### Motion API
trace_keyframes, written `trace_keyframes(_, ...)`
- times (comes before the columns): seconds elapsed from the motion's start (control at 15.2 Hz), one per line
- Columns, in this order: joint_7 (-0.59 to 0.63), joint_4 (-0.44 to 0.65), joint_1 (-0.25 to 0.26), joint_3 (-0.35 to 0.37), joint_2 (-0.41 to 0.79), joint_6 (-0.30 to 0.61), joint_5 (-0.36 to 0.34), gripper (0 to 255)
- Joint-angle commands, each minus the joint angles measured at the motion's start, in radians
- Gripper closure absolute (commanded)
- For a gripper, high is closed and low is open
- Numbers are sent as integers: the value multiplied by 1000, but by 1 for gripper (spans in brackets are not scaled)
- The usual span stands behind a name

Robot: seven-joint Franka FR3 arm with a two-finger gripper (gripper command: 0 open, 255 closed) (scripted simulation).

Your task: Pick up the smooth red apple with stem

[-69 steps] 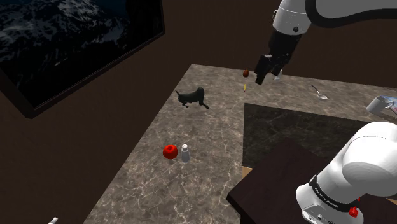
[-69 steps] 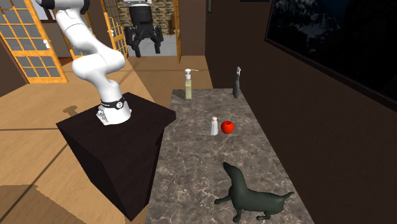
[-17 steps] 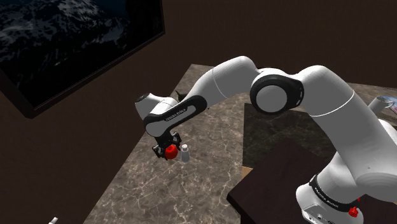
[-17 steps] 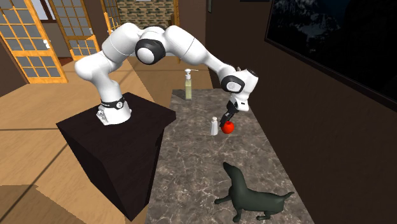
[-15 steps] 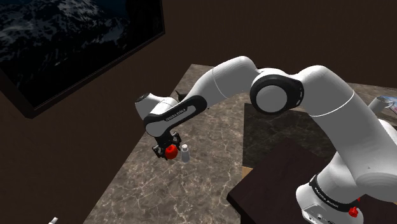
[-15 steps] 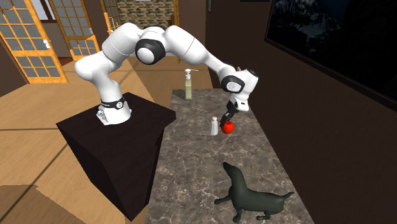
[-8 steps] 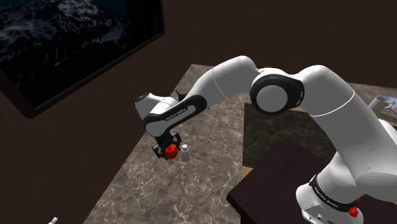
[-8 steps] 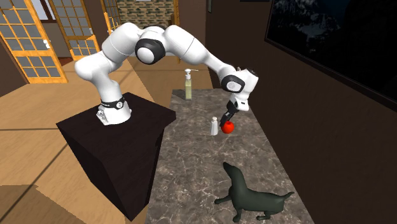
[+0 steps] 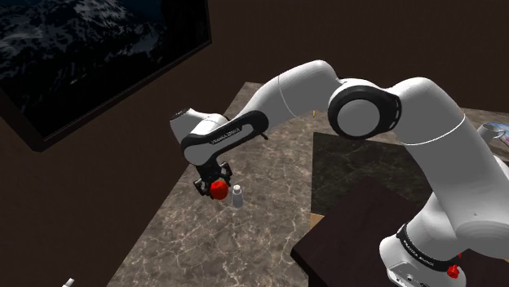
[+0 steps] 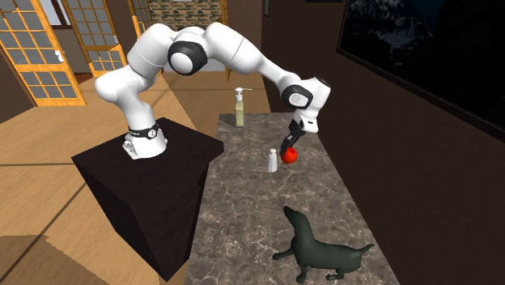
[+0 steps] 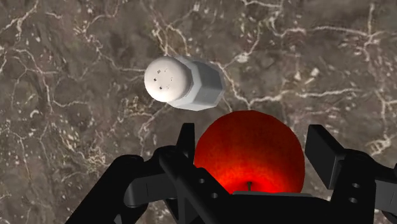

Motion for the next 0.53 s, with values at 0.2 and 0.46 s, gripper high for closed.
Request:
trace_keyframes(0.2,-3,2,-4,7,-38,-40,8,255)
trace_keyframes(0.46,-4,4,-6,10,-54,-58,12,255)
